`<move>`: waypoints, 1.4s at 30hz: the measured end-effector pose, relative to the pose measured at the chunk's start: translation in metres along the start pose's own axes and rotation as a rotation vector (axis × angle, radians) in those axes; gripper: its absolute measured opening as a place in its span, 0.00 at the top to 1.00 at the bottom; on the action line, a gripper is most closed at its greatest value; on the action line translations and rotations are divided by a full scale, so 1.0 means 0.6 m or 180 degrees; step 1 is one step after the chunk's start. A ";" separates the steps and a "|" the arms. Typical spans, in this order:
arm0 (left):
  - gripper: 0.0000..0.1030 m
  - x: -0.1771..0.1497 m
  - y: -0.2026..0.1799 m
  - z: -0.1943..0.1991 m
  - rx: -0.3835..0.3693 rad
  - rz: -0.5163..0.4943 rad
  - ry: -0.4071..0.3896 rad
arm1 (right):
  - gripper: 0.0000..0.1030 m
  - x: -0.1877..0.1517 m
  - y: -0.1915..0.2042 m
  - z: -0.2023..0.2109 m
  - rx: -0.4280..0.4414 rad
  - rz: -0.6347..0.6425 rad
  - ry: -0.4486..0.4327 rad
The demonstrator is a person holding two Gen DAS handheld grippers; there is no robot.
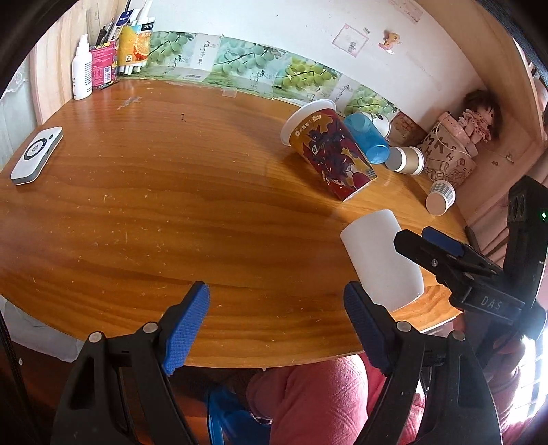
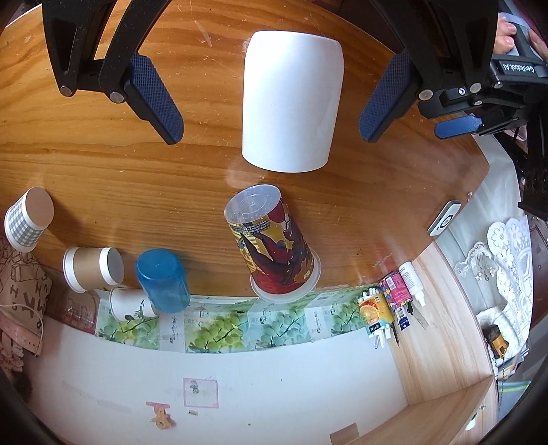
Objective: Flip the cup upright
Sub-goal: 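Grasp the white cup with the right tool while the left tool holds it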
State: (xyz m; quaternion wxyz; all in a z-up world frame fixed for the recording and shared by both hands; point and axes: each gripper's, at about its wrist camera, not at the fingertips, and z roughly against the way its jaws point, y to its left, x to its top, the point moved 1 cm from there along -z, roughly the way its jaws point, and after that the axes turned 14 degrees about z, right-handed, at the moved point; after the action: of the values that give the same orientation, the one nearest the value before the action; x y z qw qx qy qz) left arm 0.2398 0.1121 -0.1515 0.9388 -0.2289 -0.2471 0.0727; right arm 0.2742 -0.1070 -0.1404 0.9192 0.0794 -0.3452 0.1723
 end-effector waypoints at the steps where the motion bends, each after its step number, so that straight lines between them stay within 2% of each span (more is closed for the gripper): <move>1: 0.19 -0.003 0.000 -0.001 0.0021 -0.0034 -0.0027 | 0.00 0.000 -0.001 -0.005 0.0020 -0.0017 0.0031; 8: 0.19 -0.023 -0.017 -0.007 0.0146 -0.0431 -0.0249 | 0.00 0.003 0.001 -0.034 0.0089 -0.0103 0.0193; 20: 0.19 -0.016 -0.045 -0.014 -0.0244 -0.0484 -0.0250 | 0.01 0.012 -0.001 -0.066 0.0240 -0.0224 0.0394; 25: 0.19 -0.020 -0.054 -0.019 -0.0285 -0.0533 -0.0209 | 0.13 0.013 -0.003 -0.076 0.0280 -0.0216 0.0454; 29: 0.19 -0.020 -0.052 -0.026 -0.0291 -0.0504 -0.0141 | 0.29 0.016 -0.003 -0.079 0.0292 -0.0183 0.0466; 38: 0.19 -0.021 -0.051 -0.036 -0.0246 -0.0469 -0.0040 | 0.32 0.029 -0.012 -0.045 0.0096 -0.0116 0.0191; 42: 0.19 -0.021 -0.055 -0.033 -0.0274 -0.0499 -0.0054 | 0.37 0.034 -0.021 -0.030 0.0057 -0.0157 0.0109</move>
State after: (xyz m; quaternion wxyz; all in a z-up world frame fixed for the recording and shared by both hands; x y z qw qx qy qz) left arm 0.2395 0.0721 -0.1571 0.9287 -0.2484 -0.2750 -0.0098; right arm 0.3041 -0.1083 -0.1403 0.9282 0.0932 -0.3257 0.1541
